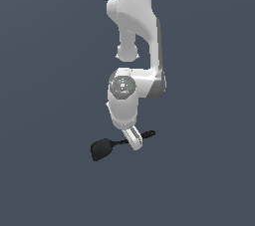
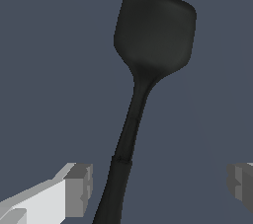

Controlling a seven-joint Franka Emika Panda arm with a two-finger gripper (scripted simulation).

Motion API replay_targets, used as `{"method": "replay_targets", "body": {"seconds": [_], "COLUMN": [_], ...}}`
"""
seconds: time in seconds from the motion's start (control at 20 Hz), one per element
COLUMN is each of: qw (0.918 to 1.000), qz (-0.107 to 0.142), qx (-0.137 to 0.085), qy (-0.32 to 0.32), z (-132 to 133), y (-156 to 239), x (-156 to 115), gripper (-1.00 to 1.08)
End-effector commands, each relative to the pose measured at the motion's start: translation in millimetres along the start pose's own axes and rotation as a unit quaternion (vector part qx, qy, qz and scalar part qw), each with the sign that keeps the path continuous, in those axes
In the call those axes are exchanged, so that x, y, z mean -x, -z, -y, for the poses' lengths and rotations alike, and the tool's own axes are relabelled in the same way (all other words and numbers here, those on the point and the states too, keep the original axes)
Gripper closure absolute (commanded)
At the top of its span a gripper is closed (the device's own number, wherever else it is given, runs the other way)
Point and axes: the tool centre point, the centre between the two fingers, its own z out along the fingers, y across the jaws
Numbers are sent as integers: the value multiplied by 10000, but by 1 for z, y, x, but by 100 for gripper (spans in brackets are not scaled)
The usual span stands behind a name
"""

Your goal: Pick up the object and move it to a goal position.

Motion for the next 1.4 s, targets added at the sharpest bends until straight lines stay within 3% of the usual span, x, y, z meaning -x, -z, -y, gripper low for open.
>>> {"method": "replay_targets", "body": {"seconds": [0.0, 0.4, 0.85, 1.35], "qw": [9996, 9967, 9961, 9959], "qz": [-18, -52, -56, -56], "qx": [-12, -33, -34, -37], "qy": [-284, -813, -881, -906], "z": [2, 6, 7, 6], "y": [-4, -13, -17, -61], "x": [-4, -11, -11, -12], "gripper": [-92, -92, -92, -92]}}
